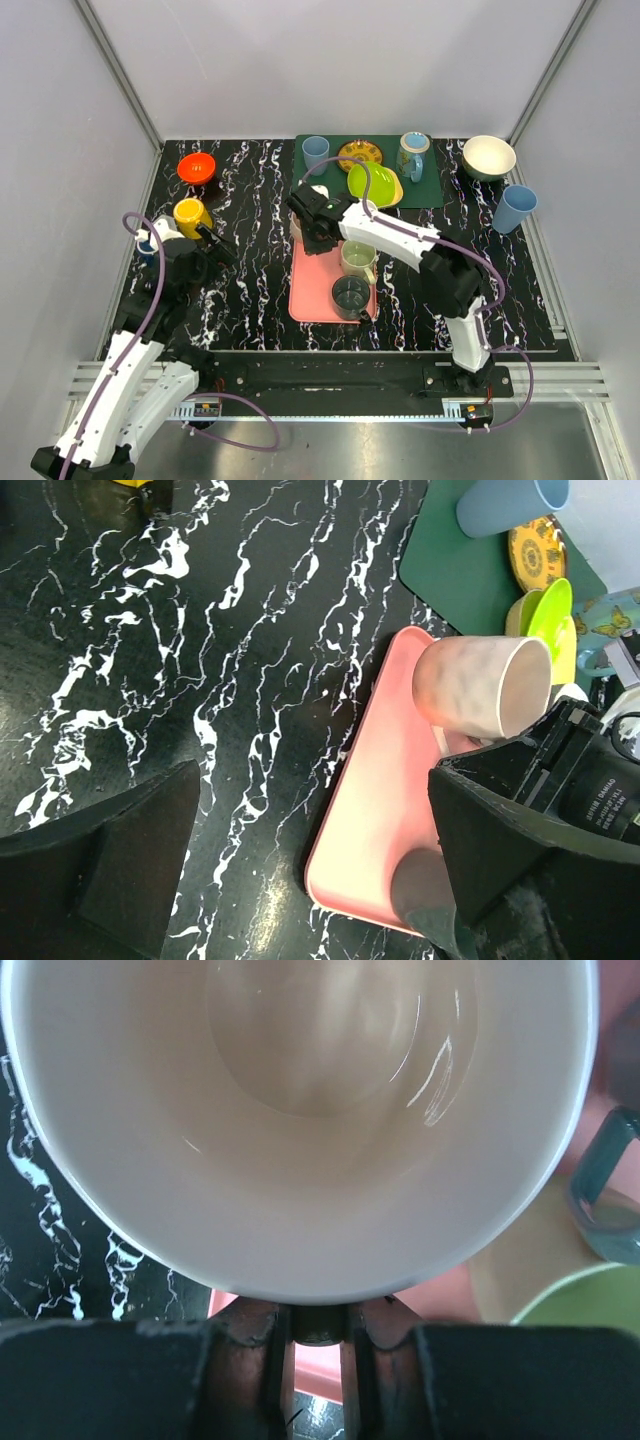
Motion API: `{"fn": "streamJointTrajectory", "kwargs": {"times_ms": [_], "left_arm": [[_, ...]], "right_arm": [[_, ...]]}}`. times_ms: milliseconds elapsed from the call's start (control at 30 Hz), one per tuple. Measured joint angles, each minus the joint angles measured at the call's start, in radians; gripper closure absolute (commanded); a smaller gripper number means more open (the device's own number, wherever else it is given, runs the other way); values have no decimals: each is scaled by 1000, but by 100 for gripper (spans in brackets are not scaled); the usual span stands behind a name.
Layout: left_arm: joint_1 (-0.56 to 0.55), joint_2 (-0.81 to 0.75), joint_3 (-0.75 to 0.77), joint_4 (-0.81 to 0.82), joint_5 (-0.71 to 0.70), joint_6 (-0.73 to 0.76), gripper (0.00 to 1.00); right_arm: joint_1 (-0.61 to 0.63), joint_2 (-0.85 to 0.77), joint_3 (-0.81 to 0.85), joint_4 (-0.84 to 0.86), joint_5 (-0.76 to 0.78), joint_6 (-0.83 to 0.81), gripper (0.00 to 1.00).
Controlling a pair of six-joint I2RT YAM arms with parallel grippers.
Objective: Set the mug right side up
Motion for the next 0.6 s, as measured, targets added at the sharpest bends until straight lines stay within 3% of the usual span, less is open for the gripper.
{"fn": "streamJointTrajectory", "kwargs": {"times_ms": [533, 567, 600], "left_arm": [[0, 42, -6, -36, -55, -3, 1], [0, 48, -6, -36, -55, -3, 1], [0, 55, -6, -36, -56, -3, 1]], "right_arm": [[-60, 110, 9, -42, 1, 60, 100], [-69, 110, 9, -41, -3, 60, 97], [-79, 111, 9, -40, -5, 60, 84]]}}
